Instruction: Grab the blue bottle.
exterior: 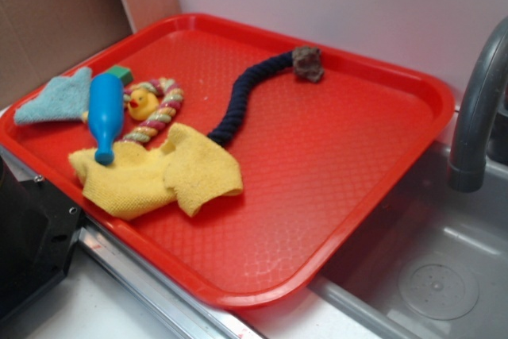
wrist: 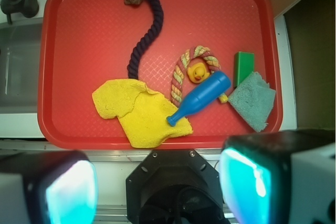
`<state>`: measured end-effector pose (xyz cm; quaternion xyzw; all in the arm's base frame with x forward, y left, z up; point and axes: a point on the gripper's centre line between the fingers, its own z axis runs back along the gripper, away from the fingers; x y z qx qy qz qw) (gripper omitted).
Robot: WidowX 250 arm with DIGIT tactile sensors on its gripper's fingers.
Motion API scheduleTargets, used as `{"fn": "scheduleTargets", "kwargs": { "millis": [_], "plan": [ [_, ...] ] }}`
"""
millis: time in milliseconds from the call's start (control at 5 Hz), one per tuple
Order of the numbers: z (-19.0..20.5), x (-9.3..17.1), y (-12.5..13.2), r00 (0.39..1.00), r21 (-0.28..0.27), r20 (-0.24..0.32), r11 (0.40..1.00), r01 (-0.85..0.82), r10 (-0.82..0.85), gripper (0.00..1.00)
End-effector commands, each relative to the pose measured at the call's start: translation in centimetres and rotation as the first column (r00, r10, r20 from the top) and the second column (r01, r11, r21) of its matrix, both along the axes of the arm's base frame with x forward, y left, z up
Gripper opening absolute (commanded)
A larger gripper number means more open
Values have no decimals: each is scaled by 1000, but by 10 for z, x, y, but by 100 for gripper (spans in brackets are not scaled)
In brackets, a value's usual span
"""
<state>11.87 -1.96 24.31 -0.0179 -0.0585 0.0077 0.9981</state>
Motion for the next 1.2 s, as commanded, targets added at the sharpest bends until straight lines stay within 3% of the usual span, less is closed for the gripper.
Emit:
{"fn": "scheduleTargets", "kwargs": {
  "millis": [0, 200, 400, 600, 1000],
  "plan": [
    [0, 0, 0, 1000, 0, 0, 1000, 0, 0, 100],
    [-43, 5, 33, 972, -22, -11, 972, -234, 234, 100],
    [-78, -1, 63, 884, -51, -11, 883, -466, 467, 100],
    [-114, 5, 77, 781, -42, 18, 780, -624, 625, 100],
    [-152, 47, 75, 803, 8, 6, 803, -596, 596, 100]
  ]
}}
